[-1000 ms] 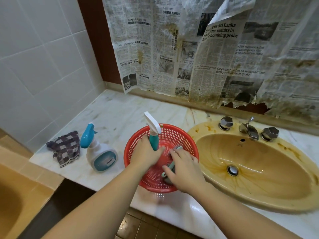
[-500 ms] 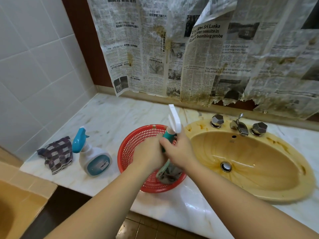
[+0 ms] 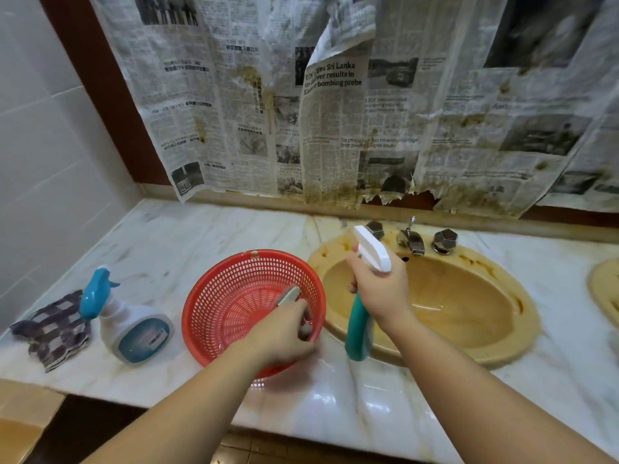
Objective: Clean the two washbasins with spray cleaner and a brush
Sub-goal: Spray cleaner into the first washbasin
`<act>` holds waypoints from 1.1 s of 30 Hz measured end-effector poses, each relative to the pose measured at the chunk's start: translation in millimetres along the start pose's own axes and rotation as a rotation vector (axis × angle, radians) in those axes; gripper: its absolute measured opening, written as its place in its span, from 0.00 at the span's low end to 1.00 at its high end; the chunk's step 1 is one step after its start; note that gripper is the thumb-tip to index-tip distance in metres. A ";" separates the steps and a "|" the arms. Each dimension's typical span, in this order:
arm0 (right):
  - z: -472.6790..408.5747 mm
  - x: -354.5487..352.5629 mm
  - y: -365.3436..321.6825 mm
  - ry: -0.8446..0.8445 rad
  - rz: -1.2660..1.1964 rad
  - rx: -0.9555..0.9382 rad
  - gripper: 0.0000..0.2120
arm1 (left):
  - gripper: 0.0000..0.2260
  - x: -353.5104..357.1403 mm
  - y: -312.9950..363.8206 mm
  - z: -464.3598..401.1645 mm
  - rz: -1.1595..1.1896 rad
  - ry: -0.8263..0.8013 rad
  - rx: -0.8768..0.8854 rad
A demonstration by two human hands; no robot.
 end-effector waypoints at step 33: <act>-43.6 -145.5 51.3 0.236 0.211 0.306 0.03 | 0.15 101.3 32.5 -27.8 -0.137 0.051 -0.079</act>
Point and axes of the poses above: each hand's wrist, its own z-axis away from the middle knuckle, its own x-axis out of the palm, y = z × x, the point moved 6 cm from there along -z, towards the middle knuckle, and after that the axes turned 15 degrees about x, right-handed, at the moved point
